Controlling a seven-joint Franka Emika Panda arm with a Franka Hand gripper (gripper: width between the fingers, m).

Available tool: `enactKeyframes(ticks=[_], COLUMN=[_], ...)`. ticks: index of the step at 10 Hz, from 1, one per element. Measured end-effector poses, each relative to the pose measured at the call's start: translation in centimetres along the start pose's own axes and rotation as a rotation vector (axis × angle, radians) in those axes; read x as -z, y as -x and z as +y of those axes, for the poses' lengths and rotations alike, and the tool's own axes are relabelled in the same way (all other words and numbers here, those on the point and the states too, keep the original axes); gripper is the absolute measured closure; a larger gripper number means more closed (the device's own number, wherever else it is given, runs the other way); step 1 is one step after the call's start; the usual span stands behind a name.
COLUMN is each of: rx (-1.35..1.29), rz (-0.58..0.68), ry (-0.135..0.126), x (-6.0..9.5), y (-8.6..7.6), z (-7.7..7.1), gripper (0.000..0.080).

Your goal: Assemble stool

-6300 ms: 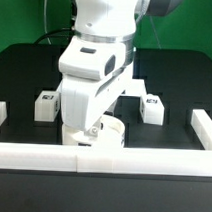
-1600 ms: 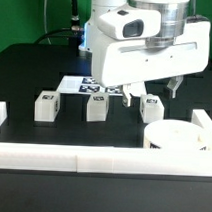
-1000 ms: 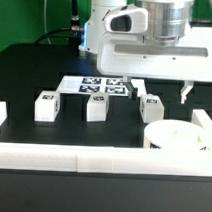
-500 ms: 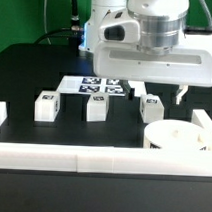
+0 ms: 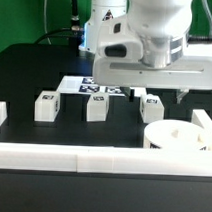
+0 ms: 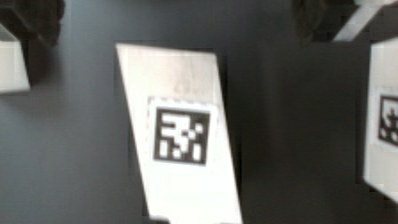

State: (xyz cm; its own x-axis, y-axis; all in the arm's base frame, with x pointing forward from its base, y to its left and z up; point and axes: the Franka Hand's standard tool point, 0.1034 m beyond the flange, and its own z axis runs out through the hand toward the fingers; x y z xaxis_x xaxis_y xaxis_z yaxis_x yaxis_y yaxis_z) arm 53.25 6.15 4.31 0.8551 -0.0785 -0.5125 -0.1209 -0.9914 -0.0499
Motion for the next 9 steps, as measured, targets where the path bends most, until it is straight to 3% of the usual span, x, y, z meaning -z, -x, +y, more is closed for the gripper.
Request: enactKeyframes(ticks=[2,6,7,9], rx=[0.022,0.027,0.027,0.030], rz=[-0.101,-0.359,-0.457,-0.501], ry=[0.003,0.022,0.030,0.032], x=[-0.4,-2.0,-2.5,-3.3], y=[-0.5,0.4,1.5,0.8], z=[0.0,0.0,0.2,0.2], gripper=[0.0150,0.0150,0.0150,0.0150])
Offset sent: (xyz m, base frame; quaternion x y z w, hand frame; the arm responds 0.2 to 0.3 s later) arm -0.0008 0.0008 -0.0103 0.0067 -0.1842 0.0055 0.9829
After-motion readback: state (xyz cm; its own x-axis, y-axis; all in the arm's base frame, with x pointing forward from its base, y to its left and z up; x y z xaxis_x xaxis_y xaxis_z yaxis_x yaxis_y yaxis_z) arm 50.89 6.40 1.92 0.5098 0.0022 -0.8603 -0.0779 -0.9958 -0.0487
